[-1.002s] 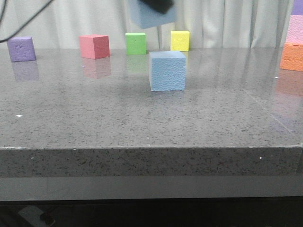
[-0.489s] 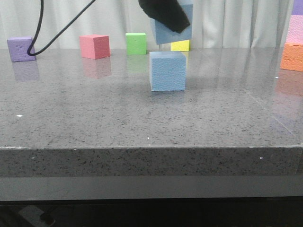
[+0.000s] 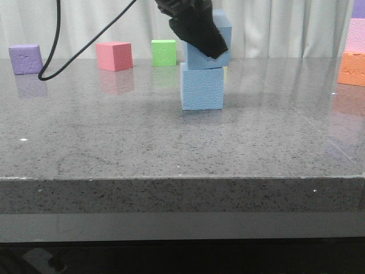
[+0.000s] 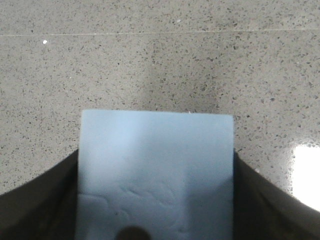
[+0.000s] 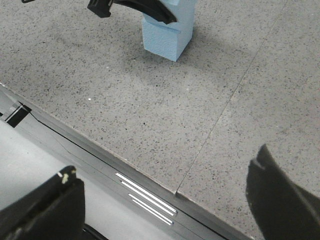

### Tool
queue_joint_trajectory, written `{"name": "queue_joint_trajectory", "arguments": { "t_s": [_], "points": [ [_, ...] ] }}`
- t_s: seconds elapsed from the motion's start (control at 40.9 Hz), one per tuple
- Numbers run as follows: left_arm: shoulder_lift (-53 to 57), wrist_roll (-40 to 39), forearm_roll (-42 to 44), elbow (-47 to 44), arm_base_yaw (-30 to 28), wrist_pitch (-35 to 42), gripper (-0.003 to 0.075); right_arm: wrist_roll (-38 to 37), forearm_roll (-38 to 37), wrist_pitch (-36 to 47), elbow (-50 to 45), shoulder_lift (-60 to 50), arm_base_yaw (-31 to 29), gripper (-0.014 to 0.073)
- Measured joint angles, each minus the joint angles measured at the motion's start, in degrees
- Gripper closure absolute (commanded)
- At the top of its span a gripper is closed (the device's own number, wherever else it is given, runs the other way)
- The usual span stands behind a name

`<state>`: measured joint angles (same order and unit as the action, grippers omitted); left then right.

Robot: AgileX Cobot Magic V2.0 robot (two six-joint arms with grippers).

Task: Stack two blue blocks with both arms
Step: 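Carry the cube with the left gripper above the placed blue cube, then lower the cube onto the blue cube and open the left gripper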

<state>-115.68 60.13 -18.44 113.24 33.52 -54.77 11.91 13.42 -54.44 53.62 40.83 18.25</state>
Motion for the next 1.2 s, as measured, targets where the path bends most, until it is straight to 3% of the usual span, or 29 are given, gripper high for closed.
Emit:
{"name": "queue_joint_trajectory", "arguments": {
  "t_s": [0.636,0.904,1.198],
  "points": [
    [0.0,0.0,2.0,1.0,0.0,-3.1,0.0315,0.0,0.0,0.0,0.0,0.0,0.0,-0.0062],
    [0.0,0.0,2.6,1.0,0.0,-3.1,0.0168,0.0,0.0,0.0,0.0,0.0,0.0,-0.0062],
    [1.2,-1.7,3.3,1.0,0.0,-3.3,0.0153,0.0,0.0,0.0,0.0,0.0,0.0,-0.0062]
  ]
}}
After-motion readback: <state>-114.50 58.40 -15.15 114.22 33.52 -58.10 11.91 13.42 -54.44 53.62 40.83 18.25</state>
